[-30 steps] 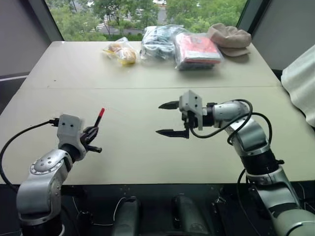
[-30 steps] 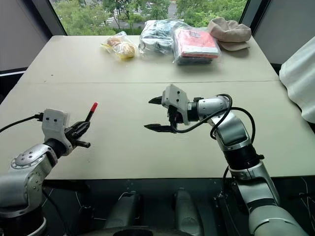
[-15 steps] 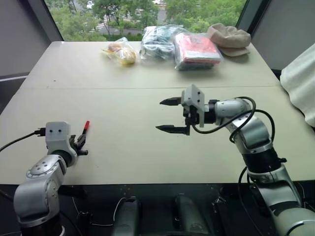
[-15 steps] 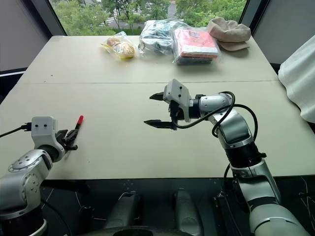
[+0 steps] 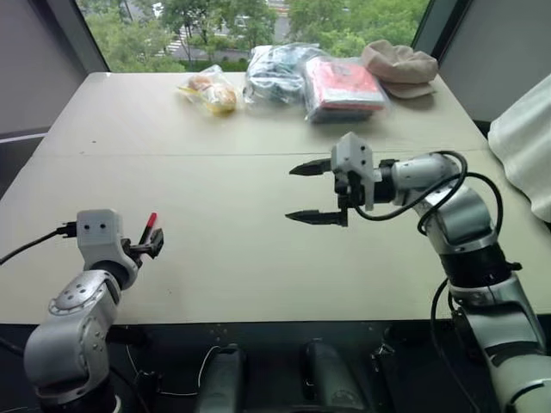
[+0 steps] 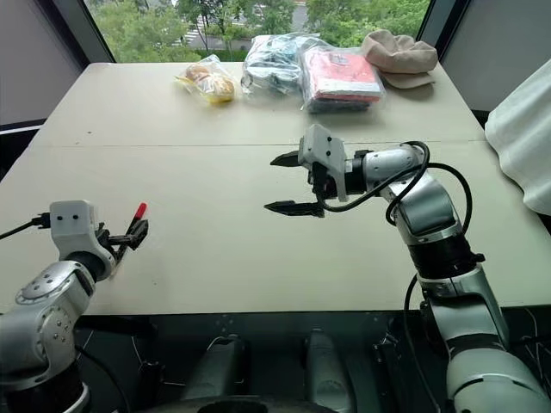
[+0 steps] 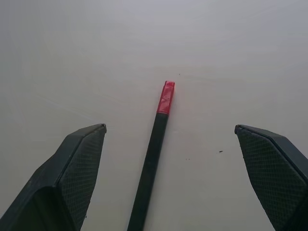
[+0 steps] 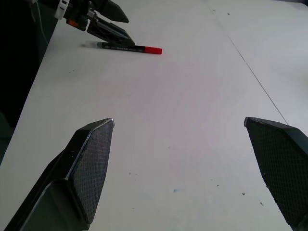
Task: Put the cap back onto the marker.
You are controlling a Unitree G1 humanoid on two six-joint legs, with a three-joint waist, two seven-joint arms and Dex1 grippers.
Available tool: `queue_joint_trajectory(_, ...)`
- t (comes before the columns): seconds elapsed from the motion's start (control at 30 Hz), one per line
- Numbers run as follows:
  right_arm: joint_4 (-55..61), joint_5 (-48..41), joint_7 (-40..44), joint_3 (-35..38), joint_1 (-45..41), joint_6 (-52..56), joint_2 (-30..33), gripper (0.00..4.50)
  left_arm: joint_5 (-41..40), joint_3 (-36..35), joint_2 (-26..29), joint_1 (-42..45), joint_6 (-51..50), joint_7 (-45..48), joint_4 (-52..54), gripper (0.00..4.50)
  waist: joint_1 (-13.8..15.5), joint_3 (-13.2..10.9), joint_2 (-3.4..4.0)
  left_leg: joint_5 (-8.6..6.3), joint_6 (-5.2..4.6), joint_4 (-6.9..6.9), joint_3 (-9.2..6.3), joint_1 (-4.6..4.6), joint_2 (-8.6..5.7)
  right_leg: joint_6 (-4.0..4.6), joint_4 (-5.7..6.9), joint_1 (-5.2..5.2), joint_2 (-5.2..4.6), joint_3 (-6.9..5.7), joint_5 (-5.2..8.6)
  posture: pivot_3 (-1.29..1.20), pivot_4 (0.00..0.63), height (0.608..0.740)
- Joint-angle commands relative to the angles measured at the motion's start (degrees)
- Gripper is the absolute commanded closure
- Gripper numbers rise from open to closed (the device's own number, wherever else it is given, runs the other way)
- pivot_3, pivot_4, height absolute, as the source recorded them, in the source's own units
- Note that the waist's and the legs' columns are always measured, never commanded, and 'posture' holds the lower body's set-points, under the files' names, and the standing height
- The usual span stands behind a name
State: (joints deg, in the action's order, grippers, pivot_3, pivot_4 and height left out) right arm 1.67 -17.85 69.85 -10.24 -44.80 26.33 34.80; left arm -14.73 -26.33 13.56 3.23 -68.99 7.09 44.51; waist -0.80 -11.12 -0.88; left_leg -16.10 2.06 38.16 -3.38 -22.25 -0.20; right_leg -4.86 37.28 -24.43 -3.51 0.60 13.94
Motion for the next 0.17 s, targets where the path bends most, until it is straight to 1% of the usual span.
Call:
queue_joint_trajectory(0.03,-1.4,-3.2,4.4,1.9,-4.1,0.1,1.3,0.0,-0.4,-1.5,-2.0,-0.2,-4.5,-2.7,12.2,0.02,-0.1,0.0,0.0,0.0,0.0,0.0,0.0,-0.01,0.0,0.0,0.0,0.0,-0.01,0.01,0.0,0.0,0.15,0.74)
queue_joint_trajectory(0.1,-3.6,-3.5,6.5,2.0,-5.6,-0.5,1.9,0.0,-0.2,-1.0,-3.3,-0.3,-5.7,-4.9,15.0,0.02,-0.1,0.0,0.0,0.0,0.0,-0.01,0.0,0.0,0.0,0.0,-0.01,0.0,0.0,0.02,0.0,0.0,0.15,0.74)
queue_joint_trajectory(0.17,-6.3,-3.3,7.8,2.0,-7.2,-1.4,2.1,0.0,-2.3,-1.0,-3.9,-0.8,-4.0,-7.8,15.5,0.02,0.0,0.0,0.0,0.0,0.0,-0.01,0.01,0.0,0.0,0.0,-0.01,0.01,0.01,0.01,0.0,0.0,0.15,0.74)
